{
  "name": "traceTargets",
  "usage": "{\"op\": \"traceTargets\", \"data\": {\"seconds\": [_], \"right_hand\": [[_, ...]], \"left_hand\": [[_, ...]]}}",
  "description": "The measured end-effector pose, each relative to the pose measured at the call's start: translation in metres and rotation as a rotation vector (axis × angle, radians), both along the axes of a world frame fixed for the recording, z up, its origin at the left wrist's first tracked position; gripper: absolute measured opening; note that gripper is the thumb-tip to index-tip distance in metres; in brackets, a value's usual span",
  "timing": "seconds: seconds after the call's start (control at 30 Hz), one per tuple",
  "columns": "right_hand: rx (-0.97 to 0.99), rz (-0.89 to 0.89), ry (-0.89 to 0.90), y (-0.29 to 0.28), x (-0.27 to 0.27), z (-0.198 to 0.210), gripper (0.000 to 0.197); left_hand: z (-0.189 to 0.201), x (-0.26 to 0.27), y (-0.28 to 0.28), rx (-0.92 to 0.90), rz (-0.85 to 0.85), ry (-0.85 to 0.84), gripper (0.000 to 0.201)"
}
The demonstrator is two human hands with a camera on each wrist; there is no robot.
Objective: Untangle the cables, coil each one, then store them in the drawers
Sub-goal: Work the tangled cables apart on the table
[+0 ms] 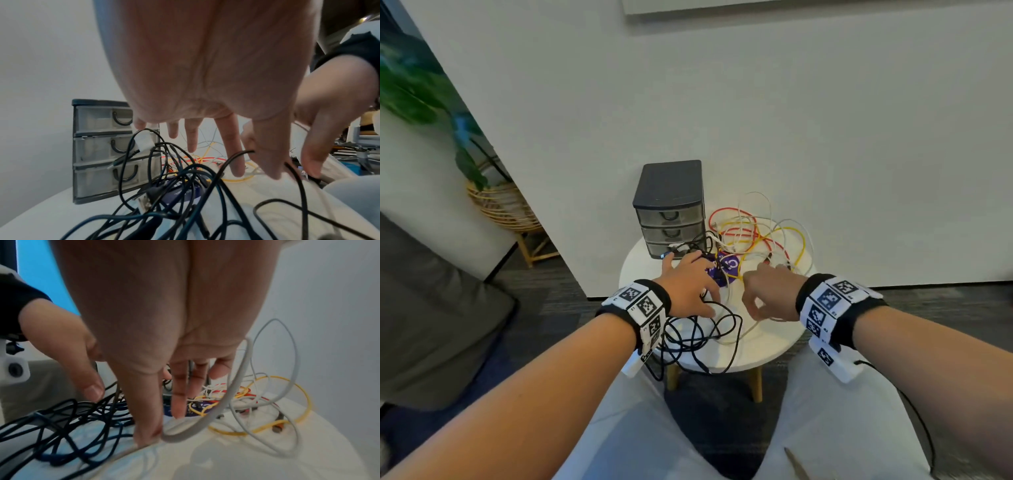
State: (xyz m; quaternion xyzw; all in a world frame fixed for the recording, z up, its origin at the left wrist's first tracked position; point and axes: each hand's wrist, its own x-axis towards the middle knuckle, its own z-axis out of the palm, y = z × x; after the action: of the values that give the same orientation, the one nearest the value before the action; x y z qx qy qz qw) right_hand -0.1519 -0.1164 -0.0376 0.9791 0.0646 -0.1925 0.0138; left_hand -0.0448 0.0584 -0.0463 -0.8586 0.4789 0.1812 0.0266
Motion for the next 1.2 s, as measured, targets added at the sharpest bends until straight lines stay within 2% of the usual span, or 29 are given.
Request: {"op": "traceTargets", "data": {"seconds": [0.1,0.17,0.2,0.3,0.37,0.4,0.47,0.57,0.67,0.77,0.83,1.0,1.1,1.2], "right_hand": [[0.200,-0.046,-0.089,-0.010,0.003,0.014,0.013],[0.217,-0.035,-0.077,-0.012,0.003,0.017,0.007],[0.167,-0.011,-0.034,-0.009,0.003,0.016,0.006],[-0.148,0.075,0.112,0.005,-0.004,0.006,0.028],[-0.229,0.114,0.074,0.013,-0.007,0.001,0.021],[-0.194,0.111,0.021,0.011,-0.007,0.000,0.016],[0.007,0.031,-0.095,0.001,-0.003,0.002,0.008],[0.391,-0.137,-0.275,-0.022,0.010,0.015,0.012],[0.602,-0.277,-0.563,-0.040,0.024,0.033,0.015],[0.796,-0.433,-0.783,-0.051,0.035,0.053,0.012],[0.899,-0.476,-0.814,-0.053,0.043,0.061,0.015],[1.078,-0.461,-0.840,-0.044,0.054,0.076,0.014],[1.201,-0.478,-0.872,-0.040,0.057,0.085,0.014],[1.248,-0.477,-0.876,-0.039,0.056,0.089,0.013]], "left_hand": [[0.001,0.003,0.002,-0.025,0.033,-0.024,0.021],[0.003,0.004,0.003,-0.029,0.043,-0.023,0.021],[0.003,0.004,0.002,-0.029,0.042,-0.025,0.020],[0.002,0.006,0.000,-0.029,0.044,-0.042,0.019],[0.002,0.007,0.000,-0.034,0.048,-0.054,0.016],[0.003,0.008,0.000,-0.035,0.044,-0.061,0.016],[0.003,0.011,0.000,-0.041,0.031,-0.081,0.016],[0.004,0.018,0.000,-0.073,0.038,-0.094,0.017],[0.009,0.024,-0.001,-0.089,0.050,-0.101,0.016],[0.009,0.029,0.000,-0.163,0.066,-0.011,0.016],[0.009,0.031,0.001,-0.277,0.101,0.095,0.024],[0.029,0.026,-0.009,-0.553,0.235,0.330,0.062],[0.039,0.026,-0.019,-0.694,0.278,0.378,0.063],[0.048,0.029,-0.023,-0.782,0.288,0.356,0.055]]}}
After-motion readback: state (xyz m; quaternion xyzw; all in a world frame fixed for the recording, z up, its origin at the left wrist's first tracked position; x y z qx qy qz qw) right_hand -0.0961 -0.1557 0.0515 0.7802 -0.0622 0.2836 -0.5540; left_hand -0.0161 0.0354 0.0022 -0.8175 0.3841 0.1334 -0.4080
